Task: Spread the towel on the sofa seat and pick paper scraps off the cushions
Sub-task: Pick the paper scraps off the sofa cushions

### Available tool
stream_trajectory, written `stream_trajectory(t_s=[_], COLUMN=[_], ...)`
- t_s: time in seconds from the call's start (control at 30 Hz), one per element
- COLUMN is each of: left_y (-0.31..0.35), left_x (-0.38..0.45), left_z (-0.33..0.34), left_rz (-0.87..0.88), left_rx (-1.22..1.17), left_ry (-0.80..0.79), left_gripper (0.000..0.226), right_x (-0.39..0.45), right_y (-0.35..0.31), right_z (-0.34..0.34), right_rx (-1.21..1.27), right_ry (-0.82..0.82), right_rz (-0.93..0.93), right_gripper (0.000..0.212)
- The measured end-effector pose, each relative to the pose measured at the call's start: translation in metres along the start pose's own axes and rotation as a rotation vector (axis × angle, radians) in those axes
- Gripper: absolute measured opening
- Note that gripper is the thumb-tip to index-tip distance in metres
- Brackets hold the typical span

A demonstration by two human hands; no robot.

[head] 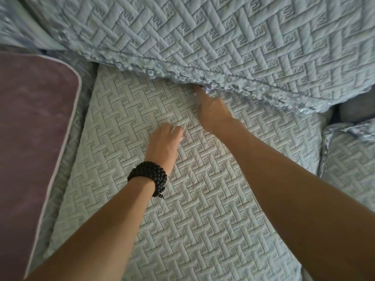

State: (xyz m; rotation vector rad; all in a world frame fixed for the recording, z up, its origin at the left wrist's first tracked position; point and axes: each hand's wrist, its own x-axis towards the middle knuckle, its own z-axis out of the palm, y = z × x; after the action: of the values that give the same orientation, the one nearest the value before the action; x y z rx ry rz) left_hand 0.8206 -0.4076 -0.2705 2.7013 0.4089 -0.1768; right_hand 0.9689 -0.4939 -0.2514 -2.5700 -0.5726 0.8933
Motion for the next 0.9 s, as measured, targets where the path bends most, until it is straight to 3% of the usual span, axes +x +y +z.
stream_trajectory(t_s=[0.03, 0.13, 0.2, 0.3, 0.4, 0.47, 0.53, 0.6, 0.67, 0.77, 0.9], left_y=[0.000, 0.002, 0.003, 0.006, 0.014, 0.023, 0.027, 0.025, 0.017, 0.005, -0.008], left_x=[-0.001, -0.001, -0.001, -0.003, -0.002, 0.000, 0.001, 0.001, -0.003, -0.009, -0.016], left_z=[0.000, 0.002, -0.001, -0.009, -0.014, -0.018, -0.019, -0.022, -0.025, -0.035, -0.038], left_rz=[-0.014, -0.116, -0.205, -0.227, -0.257, -0.287, -0.276, -0.252, -0.232, -0.097, -0.050], left_rx=[-0.032, -0.175, -0.245, -0.286, -0.405, -0.483, -0.502, -0.439, -0.365, -0.350, -0.322], left_ry=[0.017, 0.045, 0.027, -0.033, -0.037, -0.013, 0.007, 0.003, -0.008, 0.018, 0.024], left_gripper=[0.007, 0.021, 0.025, 0.035, 0.048, 0.050, 0.044, 0.029, 0.017, 0.018, 0.018], right_x=[-0.001, -0.013, -0.018, -0.040, -0.070, -0.083, -0.081, -0.068, -0.055, -0.039, -0.024], right_y=[0.001, 0.012, 0.020, 0.027, 0.031, 0.033, 0.029, 0.026, 0.022, 0.015, 0.016], right_z=[0.002, 0.014, 0.021, 0.024, 0.029, 0.031, 0.026, 0.019, 0.014, 0.011, 0.018], right_rx=[0.019, 0.073, 0.137, 0.276, 0.266, 0.282, 0.274, 0.211, 0.123, 0.020, -0.215], right_ry=[0.046, 0.170, 0.218, 0.257, 0.284, 0.320, 0.364, 0.408, 0.429, 0.437, 0.477], right_rz=[0.010, 0.039, 0.043, -0.036, -0.116, -0.122, -0.117, -0.108, -0.097, -0.114, -0.138], right_gripper=[0.049, 0.020, 0.011, 0.019, 0.024, 0.014, 0.027, 0.043, 0.044, 0.039, 0.062])
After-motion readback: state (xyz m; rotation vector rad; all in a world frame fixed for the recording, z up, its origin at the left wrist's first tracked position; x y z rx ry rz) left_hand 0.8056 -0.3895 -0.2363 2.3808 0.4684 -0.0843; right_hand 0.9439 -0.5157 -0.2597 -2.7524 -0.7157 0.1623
